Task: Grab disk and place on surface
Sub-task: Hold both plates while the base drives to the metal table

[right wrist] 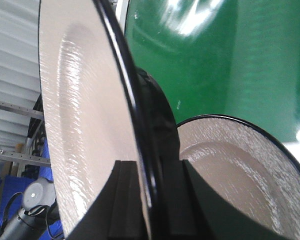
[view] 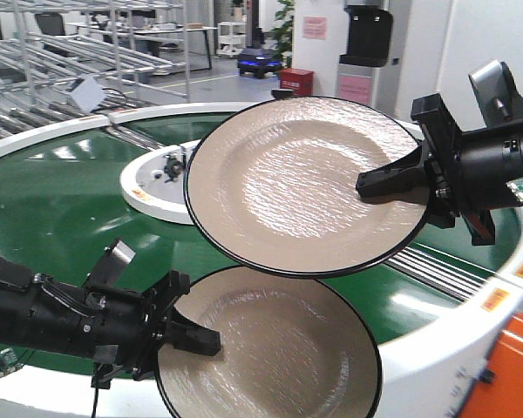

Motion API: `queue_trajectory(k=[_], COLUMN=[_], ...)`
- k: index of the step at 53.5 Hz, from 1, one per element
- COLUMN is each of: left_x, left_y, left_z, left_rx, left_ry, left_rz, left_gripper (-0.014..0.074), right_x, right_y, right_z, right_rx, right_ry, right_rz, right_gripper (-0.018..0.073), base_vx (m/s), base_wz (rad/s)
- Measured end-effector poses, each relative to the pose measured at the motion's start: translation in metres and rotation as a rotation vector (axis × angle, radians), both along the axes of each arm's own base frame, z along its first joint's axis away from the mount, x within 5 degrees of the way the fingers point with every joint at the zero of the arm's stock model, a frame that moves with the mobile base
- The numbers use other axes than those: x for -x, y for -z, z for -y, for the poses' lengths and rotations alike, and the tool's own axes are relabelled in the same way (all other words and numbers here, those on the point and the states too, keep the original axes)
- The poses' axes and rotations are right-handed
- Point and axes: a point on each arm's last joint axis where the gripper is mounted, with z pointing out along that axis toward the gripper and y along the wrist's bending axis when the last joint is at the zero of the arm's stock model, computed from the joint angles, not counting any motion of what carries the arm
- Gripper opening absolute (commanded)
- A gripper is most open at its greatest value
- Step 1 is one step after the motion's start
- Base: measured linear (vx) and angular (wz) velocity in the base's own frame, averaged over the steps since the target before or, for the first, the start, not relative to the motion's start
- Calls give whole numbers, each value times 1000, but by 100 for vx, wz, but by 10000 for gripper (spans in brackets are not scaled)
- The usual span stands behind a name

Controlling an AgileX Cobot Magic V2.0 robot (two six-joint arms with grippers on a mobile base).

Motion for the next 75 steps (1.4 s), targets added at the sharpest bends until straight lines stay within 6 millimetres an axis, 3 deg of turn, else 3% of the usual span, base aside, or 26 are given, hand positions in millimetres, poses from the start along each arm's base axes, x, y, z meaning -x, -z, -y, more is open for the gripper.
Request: queue_trajectory(k=[40, 75], left_x=[0, 0], left_y=[0, 0], left_z=[0, 0], left_rx=[0, 1], left_ry=[1, 2], left_rz=[-1, -1], left_gripper=[1, 1], right_x=[0, 2], right_y=[0, 1], right_z=[0, -1], right_rx=[2, 6], right_ry=[0, -23], right_rz=[1, -12], right_gripper=[-8, -8], base_vx=[-17, 7], base_wz=[-64, -46])
